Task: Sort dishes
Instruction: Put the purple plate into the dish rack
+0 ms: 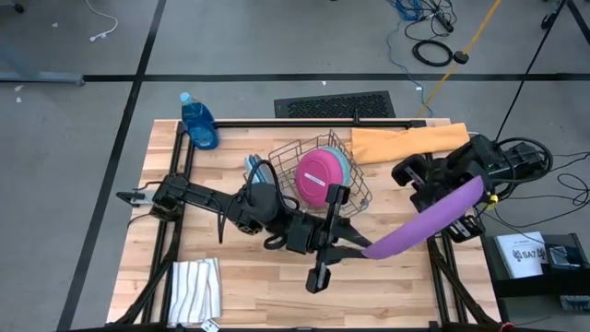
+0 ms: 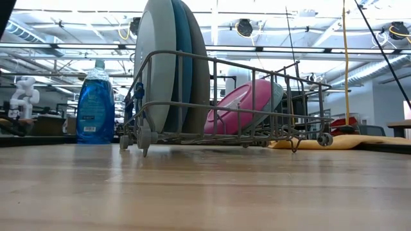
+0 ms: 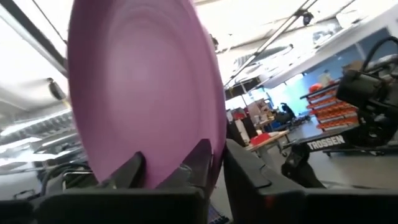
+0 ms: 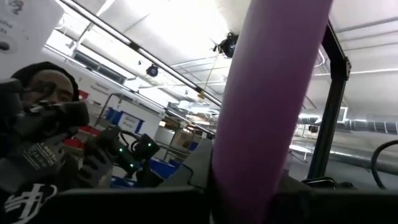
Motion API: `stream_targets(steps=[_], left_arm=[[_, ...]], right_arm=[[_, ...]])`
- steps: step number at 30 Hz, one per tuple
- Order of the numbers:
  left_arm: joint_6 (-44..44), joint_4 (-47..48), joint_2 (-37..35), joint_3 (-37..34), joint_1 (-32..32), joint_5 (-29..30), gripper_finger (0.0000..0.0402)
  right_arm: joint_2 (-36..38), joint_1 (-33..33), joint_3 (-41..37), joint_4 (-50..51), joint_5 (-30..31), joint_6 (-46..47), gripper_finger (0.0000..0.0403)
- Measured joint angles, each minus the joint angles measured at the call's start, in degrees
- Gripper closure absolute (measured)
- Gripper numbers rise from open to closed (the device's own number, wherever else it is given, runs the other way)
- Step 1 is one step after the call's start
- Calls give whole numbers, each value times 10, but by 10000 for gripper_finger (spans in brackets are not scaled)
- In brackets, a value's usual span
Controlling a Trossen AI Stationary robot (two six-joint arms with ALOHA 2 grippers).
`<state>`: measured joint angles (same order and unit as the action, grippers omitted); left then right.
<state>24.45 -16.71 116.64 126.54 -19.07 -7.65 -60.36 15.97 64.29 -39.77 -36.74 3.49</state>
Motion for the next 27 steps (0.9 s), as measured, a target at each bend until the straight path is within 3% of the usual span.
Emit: stream_targets(steps=[5,8,12,15,17,20,27], left_arm=[[35,0,-1,-1,-17,27,317],[96,7,-9,-2,-43,76,275],[185,3,-19,-2,-82,184,220],[249,0,-19,-2,-115,318,191],[286,-18,-19,-2,-144,421,185],[334,-60,-22,-2,-183,530,186],[358,-65,-21,-2,-235,657,187]], right_arm=[[4,12,0,10,1,-30,372],[12,21,0,35,-3,-49,372],[26,35,0,76,-4,-77,372],[40,45,0,122,16,-101,372],[52,55,0,167,61,-126,372],[74,65,0,251,160,-166,372],[103,69,-17,398,446,-176,372]])
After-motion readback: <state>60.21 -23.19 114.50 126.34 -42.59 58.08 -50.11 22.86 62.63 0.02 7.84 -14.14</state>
